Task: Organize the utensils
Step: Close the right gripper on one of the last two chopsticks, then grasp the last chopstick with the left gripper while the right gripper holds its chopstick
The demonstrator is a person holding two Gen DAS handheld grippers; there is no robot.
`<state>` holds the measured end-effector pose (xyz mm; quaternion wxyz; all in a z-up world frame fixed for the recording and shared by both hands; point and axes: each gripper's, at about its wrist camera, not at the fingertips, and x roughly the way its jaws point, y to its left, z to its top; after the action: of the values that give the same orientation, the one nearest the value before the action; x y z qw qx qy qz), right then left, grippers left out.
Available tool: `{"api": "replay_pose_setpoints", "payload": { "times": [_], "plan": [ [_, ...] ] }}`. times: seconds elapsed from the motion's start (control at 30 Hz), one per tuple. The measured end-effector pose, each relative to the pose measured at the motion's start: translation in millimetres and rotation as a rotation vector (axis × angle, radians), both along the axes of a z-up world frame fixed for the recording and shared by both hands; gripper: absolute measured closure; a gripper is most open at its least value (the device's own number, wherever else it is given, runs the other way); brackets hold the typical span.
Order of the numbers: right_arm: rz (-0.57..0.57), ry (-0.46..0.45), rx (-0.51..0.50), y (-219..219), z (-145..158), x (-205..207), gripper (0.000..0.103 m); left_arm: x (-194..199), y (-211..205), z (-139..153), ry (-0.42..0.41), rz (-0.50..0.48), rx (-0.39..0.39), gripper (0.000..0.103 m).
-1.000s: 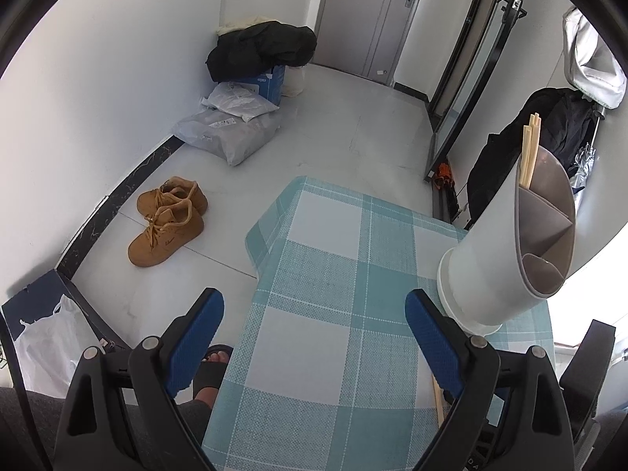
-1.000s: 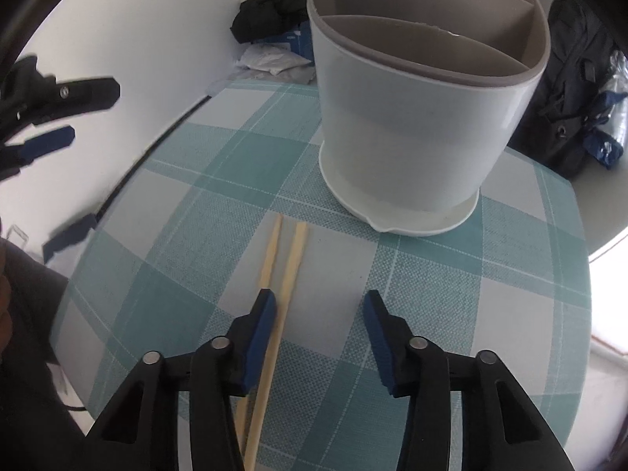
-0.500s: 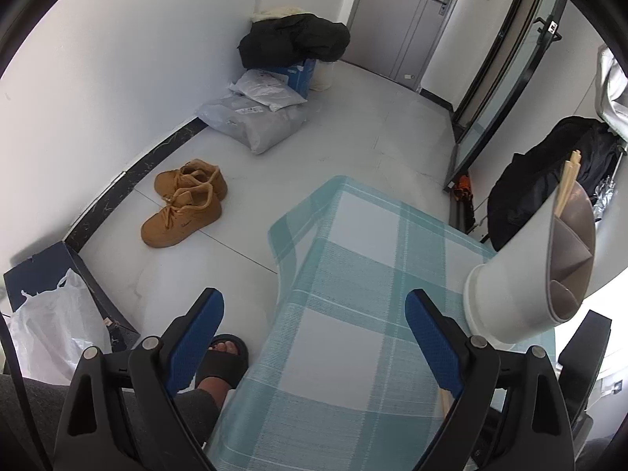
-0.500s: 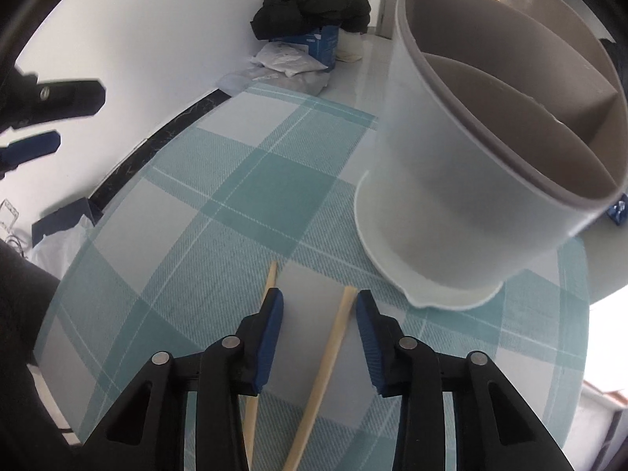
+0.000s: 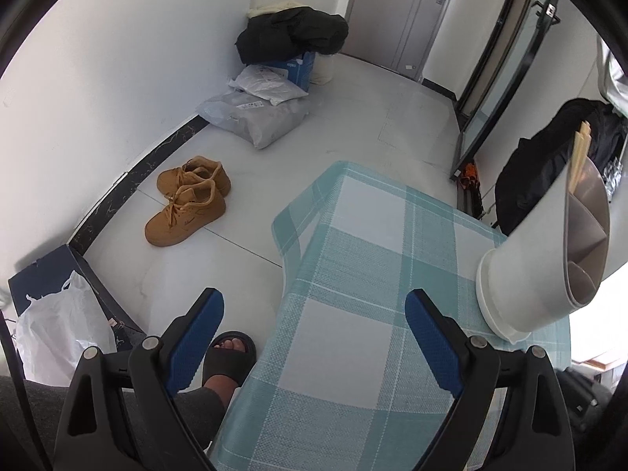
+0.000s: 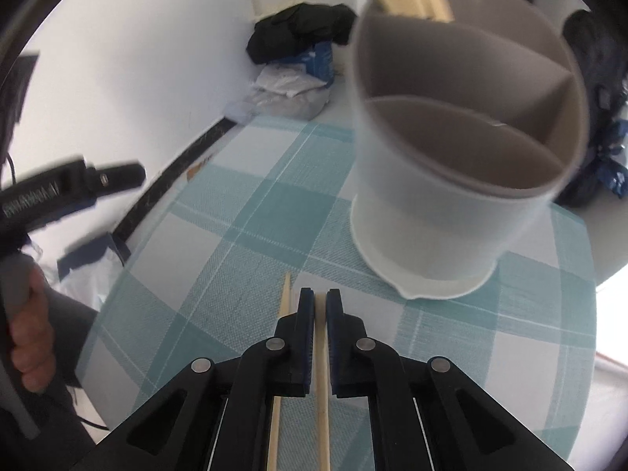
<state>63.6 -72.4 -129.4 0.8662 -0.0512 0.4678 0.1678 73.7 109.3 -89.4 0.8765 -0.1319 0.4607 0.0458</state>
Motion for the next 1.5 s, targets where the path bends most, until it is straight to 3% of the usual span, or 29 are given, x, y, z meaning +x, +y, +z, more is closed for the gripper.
{"api": "replay_pose_setpoints", "payload": {
  "times": [0.33, 0.6, 0.7, 0.8, 0.9, 1.13, 1.23, 1.37, 1.43, 1.5],
  "plan": [
    [-0.156, -0.013, 0.207, -63, 21, -5, 0.098, -6, -31, -1, 0.011, -0.093, 0.049, 0.012],
    [-0.251, -0.01, 0.387, -99, 24, -5, 0.098, -3, -51, -14, 0.091, -0.173, -0.013, 0.012],
    [-0.298, -0.018, 0.468, -119, 26, -6, 0.098, 0, -62, -22, 0.154, -0.214, -0.073, 0.012],
    [-0.346, -0.028, 0.536, -140, 30, -7, 0.098, 4, -75, -29, 0.201, -0.237, -0.081, 0.012],
    [-0.376, -0.047, 0.554, -155, 32, -7, 0.098, 8, -89, -35, 0.243, -0.263, -0.061, 0.012],
    [-0.444, -0.108, 0.612, -185, 34, -14, 0.098, 12, -110, -41, 0.27, -0.255, 0.097, 0.012],
    [-0.475, -0.119, 0.623, -195, 35, -19, 0.098, 13, -115, -41, 0.269, -0.255, 0.156, 0.026],
    [-0.498, -0.127, 0.639, -205, 36, -24, 0.098, 15, -121, -40, 0.28, -0.211, 0.15, 0.041],
    [-0.506, -0.132, 0.645, -208, 38, -27, 0.098, 17, -127, -37, 0.284, -0.196, 0.141, 0.058],
    [-0.513, -0.136, 0.65, -210, 39, -29, 0.097, 18, -133, -36, 0.289, -0.203, 0.133, 0.088]
  ]
}}
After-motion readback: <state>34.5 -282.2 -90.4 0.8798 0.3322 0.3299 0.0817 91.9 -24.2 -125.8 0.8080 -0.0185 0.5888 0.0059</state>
